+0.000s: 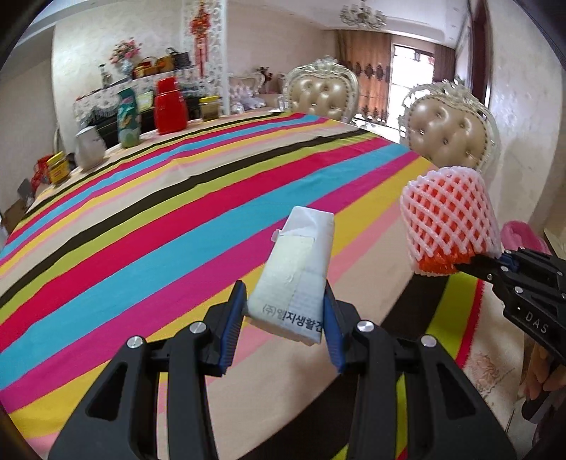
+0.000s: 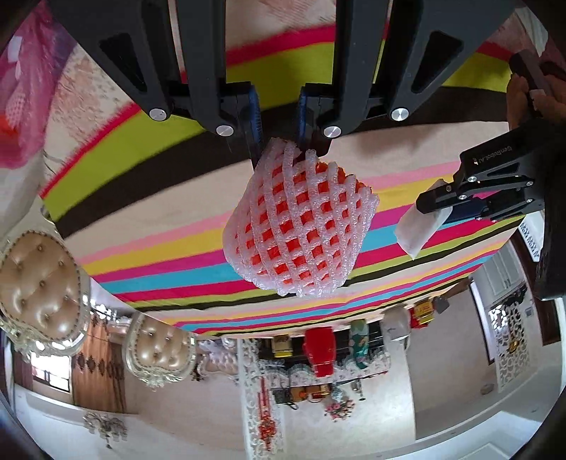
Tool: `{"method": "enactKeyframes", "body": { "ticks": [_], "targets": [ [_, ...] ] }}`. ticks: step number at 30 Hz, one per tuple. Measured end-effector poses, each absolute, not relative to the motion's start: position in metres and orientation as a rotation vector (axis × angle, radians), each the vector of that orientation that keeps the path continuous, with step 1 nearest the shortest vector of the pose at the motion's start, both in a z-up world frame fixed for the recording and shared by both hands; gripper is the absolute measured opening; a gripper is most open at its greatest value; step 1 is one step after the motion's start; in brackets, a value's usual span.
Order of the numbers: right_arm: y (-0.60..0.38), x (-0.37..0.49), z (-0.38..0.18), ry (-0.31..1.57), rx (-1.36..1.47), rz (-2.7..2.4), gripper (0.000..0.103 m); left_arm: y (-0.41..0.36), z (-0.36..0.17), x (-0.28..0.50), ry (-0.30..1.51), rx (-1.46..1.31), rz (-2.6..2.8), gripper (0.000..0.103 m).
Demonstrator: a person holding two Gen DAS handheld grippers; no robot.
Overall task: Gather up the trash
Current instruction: 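Carry the white tube and pink foam net to the pink bin and release both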
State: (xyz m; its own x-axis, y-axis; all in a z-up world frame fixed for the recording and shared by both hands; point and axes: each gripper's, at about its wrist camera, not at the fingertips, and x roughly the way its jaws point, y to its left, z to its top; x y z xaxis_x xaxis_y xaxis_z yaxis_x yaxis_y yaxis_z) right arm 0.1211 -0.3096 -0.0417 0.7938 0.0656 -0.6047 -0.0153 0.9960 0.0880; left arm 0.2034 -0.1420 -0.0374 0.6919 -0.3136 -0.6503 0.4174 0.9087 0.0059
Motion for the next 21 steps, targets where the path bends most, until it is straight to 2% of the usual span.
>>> {"method": "enactKeyframes", "body": {
  "ticks": [9,21],
  "targets": [
    [-0.369,0.077,-0.043,0.618,0.127,-0.088,0.018,-0.210,-0.031,0.197,0.677,0.236,-0.553,0.040],
    [-0.460,-0.001,-0.048,0.602,0.189,-0.359,0.018,-0.337,-0.032,0.168,0.662,0.277,-0.815,0.040]
  ]
}}
